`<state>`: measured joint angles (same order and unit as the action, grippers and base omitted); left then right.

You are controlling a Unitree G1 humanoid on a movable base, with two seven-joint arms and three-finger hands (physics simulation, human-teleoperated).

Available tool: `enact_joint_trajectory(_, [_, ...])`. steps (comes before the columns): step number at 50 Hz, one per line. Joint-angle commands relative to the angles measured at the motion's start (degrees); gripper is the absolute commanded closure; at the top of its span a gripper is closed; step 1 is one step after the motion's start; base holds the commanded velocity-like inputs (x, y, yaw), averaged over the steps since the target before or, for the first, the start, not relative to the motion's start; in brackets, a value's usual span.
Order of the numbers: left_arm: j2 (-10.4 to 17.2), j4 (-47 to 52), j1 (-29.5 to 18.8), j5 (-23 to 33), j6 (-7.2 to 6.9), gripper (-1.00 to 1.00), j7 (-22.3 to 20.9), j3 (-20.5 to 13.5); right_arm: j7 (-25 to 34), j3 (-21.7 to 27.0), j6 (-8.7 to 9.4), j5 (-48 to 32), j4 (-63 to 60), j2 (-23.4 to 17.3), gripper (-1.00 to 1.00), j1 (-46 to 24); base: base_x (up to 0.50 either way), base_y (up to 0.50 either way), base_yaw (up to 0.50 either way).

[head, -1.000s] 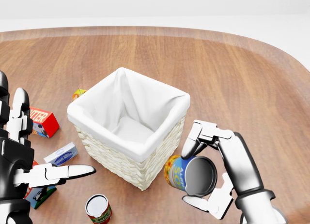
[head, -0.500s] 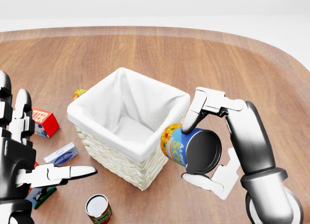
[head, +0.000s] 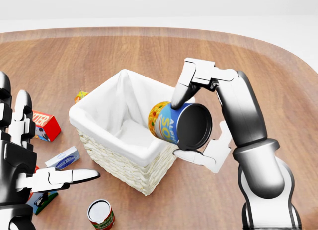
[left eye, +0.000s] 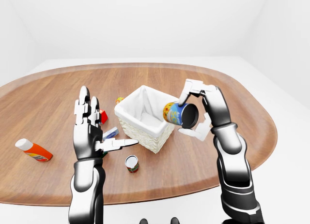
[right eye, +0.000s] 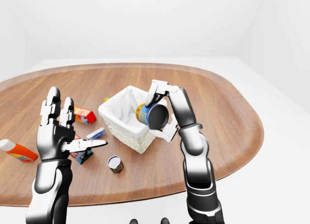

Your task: Pick up the alphabet soup, and put it in the basket.

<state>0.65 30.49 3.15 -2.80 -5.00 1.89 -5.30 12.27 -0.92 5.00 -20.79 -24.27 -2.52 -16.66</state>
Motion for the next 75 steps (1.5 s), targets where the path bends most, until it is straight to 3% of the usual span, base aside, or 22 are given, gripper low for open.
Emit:
enact_joint_trajectory(1, [0.06,-0.09,-0.29,-0.24,0.00,-1.00,0.01,-0.27,-2.63,-0.33,0.00,2.25,7.57,0.71,1.00,-8.47,0.00,0.00,0.00])
enact_joint_trajectory(30, [0.05,0.75,-0.21,-0.31,0.00,-1.00,0.07,-0.25,-4.99,-0.52,0.00,3.42,31.52,1.19,1.00,-25.38,0.00,0.00,0.00])
enact_joint_trajectory(54, [-0.05,0.10,0.08,0.10,0.00,-1.00,0.02,0.17,-3.77,-0.41,0.00,-2.02,55.91,-0.58,1.00,-35.58,0.00,0.00,0.00])
enact_joint_trajectory(75, [-0.01,-0.03,-0.11,0.14,0.00,-1.00,0.09,0.20,-6.12,-0.49,0.00,-4.03,77.46,1.10,1.00,-46.22,0.00,0.00,0.00])
